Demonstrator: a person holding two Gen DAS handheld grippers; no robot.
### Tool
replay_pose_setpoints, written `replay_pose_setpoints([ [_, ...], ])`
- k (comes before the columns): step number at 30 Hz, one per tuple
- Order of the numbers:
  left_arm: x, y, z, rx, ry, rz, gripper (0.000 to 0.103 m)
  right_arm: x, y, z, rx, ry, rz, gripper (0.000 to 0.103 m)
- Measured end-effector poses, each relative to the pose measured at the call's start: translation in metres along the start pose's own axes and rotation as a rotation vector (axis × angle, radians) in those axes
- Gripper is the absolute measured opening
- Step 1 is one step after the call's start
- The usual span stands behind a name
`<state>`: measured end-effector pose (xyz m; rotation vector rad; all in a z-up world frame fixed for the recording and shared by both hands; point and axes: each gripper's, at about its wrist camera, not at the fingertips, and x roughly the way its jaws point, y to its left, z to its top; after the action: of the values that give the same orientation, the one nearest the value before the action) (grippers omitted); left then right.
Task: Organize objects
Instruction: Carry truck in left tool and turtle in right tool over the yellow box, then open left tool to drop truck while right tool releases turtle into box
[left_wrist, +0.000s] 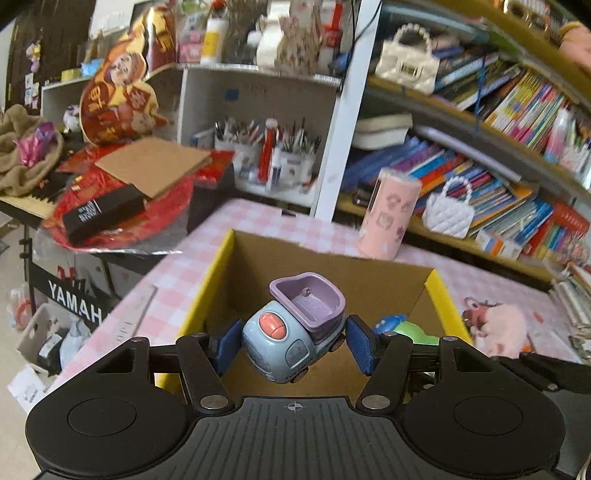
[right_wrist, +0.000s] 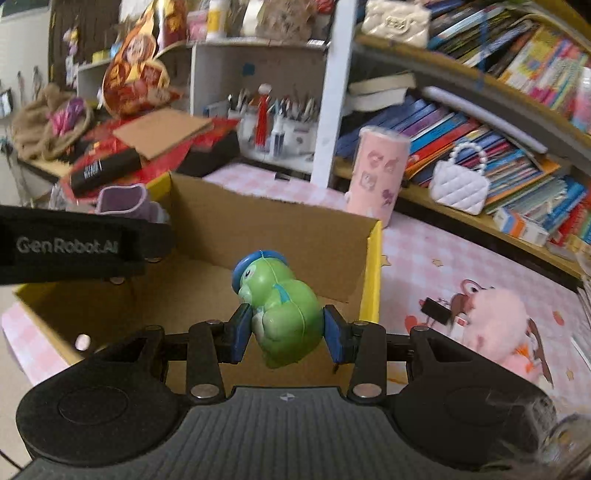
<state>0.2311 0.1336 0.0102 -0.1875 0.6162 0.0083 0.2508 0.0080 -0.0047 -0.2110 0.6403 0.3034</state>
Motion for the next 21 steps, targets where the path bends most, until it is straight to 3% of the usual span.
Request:
replay_pose_setpoints([
  [12, 0.049, -0.014, 0.005, 0.055, 0.091, 0.093, 0.06, 0.052, -0.01, 0.021, -0.137, 0.1, 0.127, 0.039],
  [19, 0.059, -0.016, 0.005, 0.077, 0.114, 0.119, 0.061, 0.052, -0.007, 0.021, -0.161, 0.109, 0.111, 0.041],
  [21, 0.056, -0.017, 0.006, 0.085, 0.107, 0.105, 0.066, 0.048, -0.009, 0.021, -0.143, 0.09, 0.098, 0.051],
])
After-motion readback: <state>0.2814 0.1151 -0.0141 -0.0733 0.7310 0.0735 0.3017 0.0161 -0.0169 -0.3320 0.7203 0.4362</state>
